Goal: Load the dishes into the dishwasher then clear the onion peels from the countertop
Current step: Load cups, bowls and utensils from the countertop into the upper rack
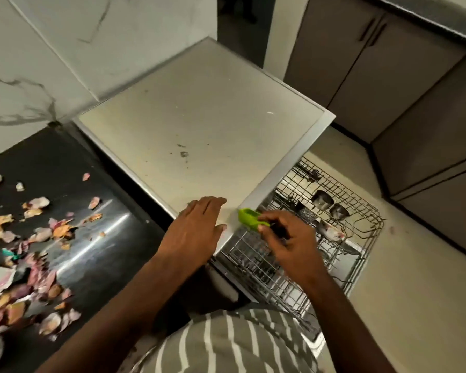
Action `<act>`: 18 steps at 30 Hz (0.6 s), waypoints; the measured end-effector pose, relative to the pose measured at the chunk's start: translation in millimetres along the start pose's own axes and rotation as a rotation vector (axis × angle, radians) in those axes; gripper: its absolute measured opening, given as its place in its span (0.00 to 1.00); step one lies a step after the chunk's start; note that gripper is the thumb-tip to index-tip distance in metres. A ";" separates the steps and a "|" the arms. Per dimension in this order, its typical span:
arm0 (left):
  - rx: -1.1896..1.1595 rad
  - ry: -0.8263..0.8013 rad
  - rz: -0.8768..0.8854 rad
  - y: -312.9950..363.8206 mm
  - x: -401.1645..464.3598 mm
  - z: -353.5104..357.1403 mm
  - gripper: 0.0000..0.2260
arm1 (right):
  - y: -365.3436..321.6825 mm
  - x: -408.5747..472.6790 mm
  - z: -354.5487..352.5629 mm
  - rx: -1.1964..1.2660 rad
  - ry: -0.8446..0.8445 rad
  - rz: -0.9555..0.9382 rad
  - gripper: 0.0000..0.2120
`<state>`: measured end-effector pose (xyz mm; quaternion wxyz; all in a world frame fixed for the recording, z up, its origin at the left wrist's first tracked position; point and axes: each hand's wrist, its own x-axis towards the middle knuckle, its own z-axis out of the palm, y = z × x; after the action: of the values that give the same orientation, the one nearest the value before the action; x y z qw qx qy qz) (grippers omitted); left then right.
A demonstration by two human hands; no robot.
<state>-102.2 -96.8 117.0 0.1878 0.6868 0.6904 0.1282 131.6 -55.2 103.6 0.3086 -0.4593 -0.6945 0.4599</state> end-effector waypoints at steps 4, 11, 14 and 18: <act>0.191 -0.250 0.034 25.8 49.2 19.9 0.23 | 42.5 1.7 -46.9 0.071 0.128 0.201 0.09; 0.452 -0.416 0.053 64.7 100.6 64.4 0.26 | 118.4 37.2 -80.9 -0.062 0.096 0.392 0.10; 0.531 -0.482 0.044 73.4 106.5 63.6 0.27 | 146.3 58.3 -82.4 -0.111 0.038 0.424 0.07; 0.519 -0.548 0.032 68.5 112.7 61.5 0.30 | 183.1 87.9 -77.2 -0.195 -0.059 0.443 0.06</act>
<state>-12.2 12.2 82.3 0.1834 0.7311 0.6131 -0.2366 228.1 81.7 -34.9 0.1339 -0.6142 -0.6269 0.4603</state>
